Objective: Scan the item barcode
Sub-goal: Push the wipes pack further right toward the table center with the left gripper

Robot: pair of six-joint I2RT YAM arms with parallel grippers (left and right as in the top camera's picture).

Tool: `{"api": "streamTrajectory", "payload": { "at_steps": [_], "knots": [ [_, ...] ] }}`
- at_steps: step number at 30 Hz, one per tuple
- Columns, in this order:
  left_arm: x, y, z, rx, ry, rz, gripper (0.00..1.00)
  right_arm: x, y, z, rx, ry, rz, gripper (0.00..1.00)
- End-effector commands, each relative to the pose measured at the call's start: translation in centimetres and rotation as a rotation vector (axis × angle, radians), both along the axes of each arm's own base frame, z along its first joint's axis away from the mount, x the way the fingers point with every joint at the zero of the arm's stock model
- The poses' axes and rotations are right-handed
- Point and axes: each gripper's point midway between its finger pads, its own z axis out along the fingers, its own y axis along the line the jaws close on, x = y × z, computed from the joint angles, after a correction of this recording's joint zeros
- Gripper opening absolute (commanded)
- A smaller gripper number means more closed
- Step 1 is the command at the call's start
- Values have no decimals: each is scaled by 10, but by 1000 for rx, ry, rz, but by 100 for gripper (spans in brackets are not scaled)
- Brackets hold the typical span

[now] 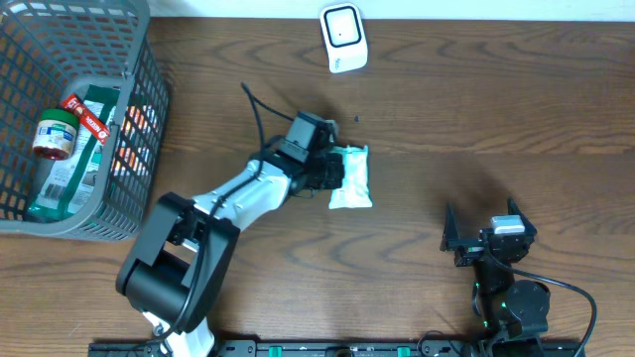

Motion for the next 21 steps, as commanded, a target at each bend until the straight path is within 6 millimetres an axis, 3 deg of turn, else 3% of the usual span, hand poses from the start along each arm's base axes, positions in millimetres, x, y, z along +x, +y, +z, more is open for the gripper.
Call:
{"api": "streamTrajectory", "payload": {
  "at_steps": [1, 11, 13, 16, 17, 21],
  "knots": [
    [3, 1, -8, 66, -20, 82, 7, 0, 0, 0, -2, 0, -1, 99],
    [4, 0, -9, 94, -42, 95, 10, 0, 0, 0, -2, 1, -1, 99],
    [3, -1, -8, 87, -38, 89, 17, 0, 0, 0, -2, 0, -1, 99],
    [2, -3, -8, 77, -32, 81, 48, 0, 0, 0, -2, 1, -1, 99],
    [1, -4, -8, 73, -30, 78, 54, 0, 0, 0, -2, 1, -1, 99],
    [4, -7, -1, 60, -40, 76, 64, 0, 0, 0, -2, 0, -1, 99]
  ]
}}
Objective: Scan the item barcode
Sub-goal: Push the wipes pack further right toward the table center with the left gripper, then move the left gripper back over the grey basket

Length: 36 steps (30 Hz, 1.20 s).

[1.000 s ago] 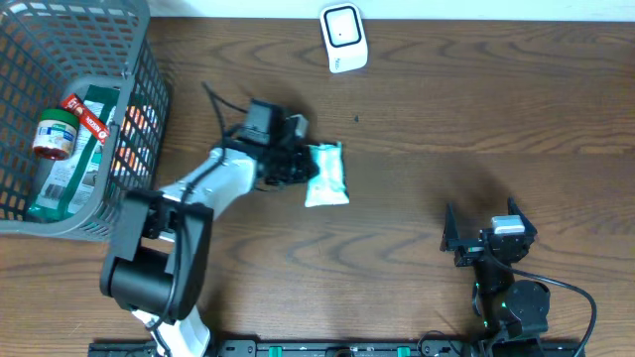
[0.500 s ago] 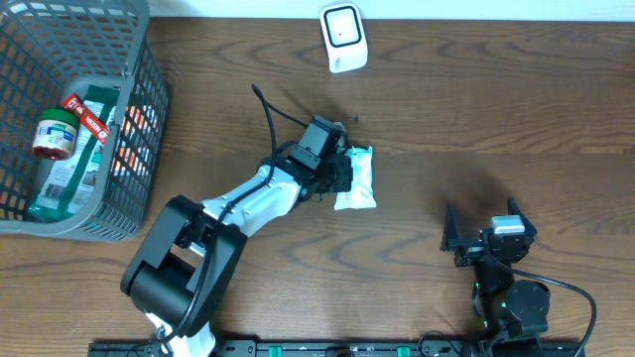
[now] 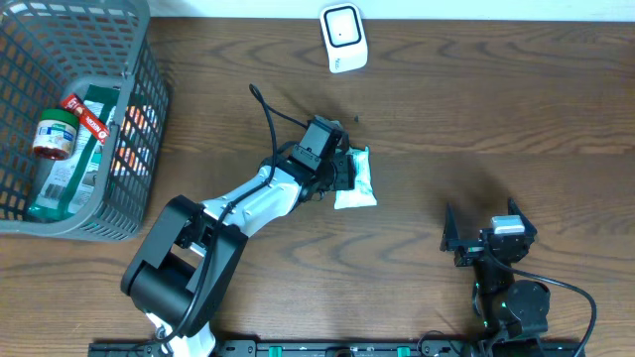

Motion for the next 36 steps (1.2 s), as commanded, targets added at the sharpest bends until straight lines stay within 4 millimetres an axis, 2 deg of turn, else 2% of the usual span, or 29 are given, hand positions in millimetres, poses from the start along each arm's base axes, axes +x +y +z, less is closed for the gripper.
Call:
{"api": "streamTrajectory", "payload": {
  "at_steps": [1, 7, 9, 12, 17, 21, 24, 27, 30, 31, 36],
  "knots": [
    [2, -3, 4, -11, -9, -9, 64, 0, 0, 0, -2, 1, -1, 99],
    [13, 3, 46, -33, -65, 1, 64, 0, 0, 0, -2, 0, -1, 99],
    [17, 12, 64, -30, -79, 20, 65, 0, 0, 0, -2, 0, -1, 99],
    [22, 38, 93, 10, -59, 70, 65, 0, 0, 0, -2, 0, -2, 99],
    [33, 100, 155, 114, -43, 124, 65, 0, 0, 0, -2, 0, -2, 99],
    [45, 175, 209, 234, -74, 254, 65, 0, 0, 0, -2, 1, -1, 99],
    [51, 226, 239, 258, -99, 382, 65, 0, 0, 0, -2, 0, -1, 99],
    [56, 268, 253, 262, -122, 480, 65, 0, 0, 0, -2, 1, -1, 99],
    [54, 310, 255, 268, -116, 581, 66, 0, 0, 0, -2, 0, -1, 99],
    [52, 331, 255, 271, -107, 633, 66, 0, 0, 0, -2, 0, -1, 99],
    [42, 379, 255, 279, -95, 751, 66, 0, 0, 0, -2, 1, -1, 99]
  ]
}}
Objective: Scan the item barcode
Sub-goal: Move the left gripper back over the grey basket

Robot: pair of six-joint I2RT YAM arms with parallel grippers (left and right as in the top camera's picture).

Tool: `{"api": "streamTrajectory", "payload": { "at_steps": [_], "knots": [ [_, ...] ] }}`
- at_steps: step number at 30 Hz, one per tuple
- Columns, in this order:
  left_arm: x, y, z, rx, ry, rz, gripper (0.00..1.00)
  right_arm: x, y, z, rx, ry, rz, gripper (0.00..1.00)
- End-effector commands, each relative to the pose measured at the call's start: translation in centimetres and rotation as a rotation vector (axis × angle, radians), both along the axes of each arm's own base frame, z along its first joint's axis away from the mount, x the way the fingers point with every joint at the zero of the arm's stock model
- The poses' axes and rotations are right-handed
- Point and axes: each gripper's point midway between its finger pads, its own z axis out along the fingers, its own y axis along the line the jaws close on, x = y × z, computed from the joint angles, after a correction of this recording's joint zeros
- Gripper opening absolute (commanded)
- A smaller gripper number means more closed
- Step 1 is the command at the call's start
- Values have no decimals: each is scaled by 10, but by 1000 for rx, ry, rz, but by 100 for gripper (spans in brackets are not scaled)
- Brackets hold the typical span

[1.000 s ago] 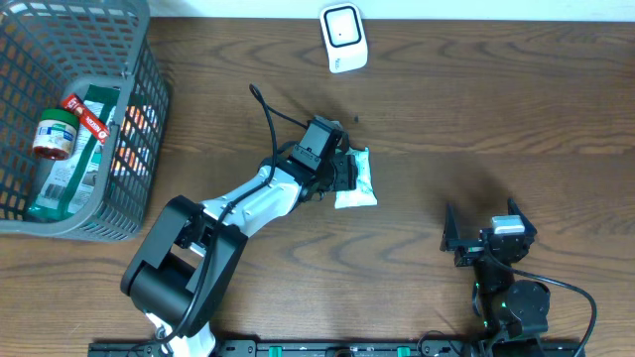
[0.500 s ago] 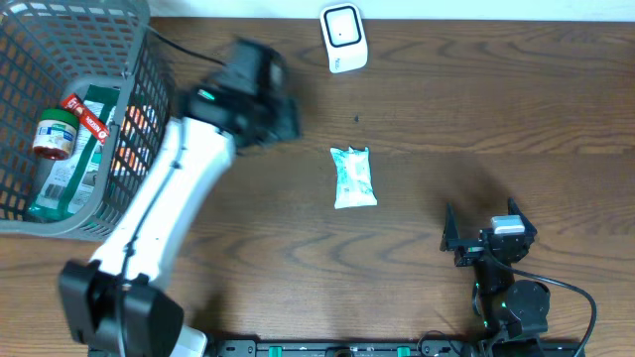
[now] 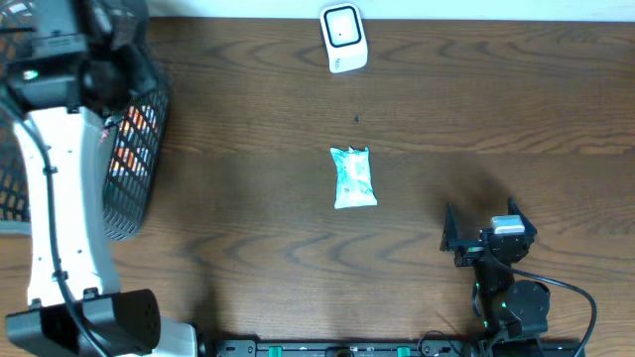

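Observation:
A white and teal packet [image 3: 354, 178] lies alone on the wooden table [image 3: 476, 119], near the middle. The white barcode scanner [image 3: 342, 38] stands at the far edge, above the packet. My left arm reaches over the grey basket [image 3: 134, 183] at the far left. Its gripper [image 3: 111, 22] is a dark blur at the top corner, and its fingers cannot be made out. At the front right my right gripper [image 3: 482, 224] rests folded, with its fingers apart and nothing between them. It is well clear of the packet.
The basket's contents are mostly hidden under the left arm; only a strip of orange and white packaging [image 3: 127, 149] shows through the mesh. The left arm's white link [image 3: 60, 198] runs along the left side of the table.
My left gripper was at the packet's left side in the middle of the table. It is now off the packet and over the basket at the far left. The packet stays where it was.
My left gripper was against the packet's left side at mid table. The packet and gripper then stood a little further right. Now the packet lies free there and the left arm is over the basket. The right arm has not moved.

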Motion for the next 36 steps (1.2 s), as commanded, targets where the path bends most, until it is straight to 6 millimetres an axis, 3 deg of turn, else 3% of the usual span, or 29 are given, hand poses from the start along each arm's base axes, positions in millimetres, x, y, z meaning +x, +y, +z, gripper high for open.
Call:
{"api": "streamTrajectory", "payload": {
  "at_steps": [1, 9, 11, 36],
  "knots": [
    [-9, 41, 5, 32, -7, 89, 66, 0, 0, 0, -2, 0, -1, 99],
    [-18, 89, 1, 35, -13, 206, 74, 0, 0, 0, -2, 1, -1, 99],
    [-21, 95, -2, 33, -5, 221, 86, 0, 0, 0, -2, 0, -1, 99],
    [-22, 98, -4, 31, -1, 229, 88, 0, 0, 0, -2, 0, -1, 99]
  ]
}}
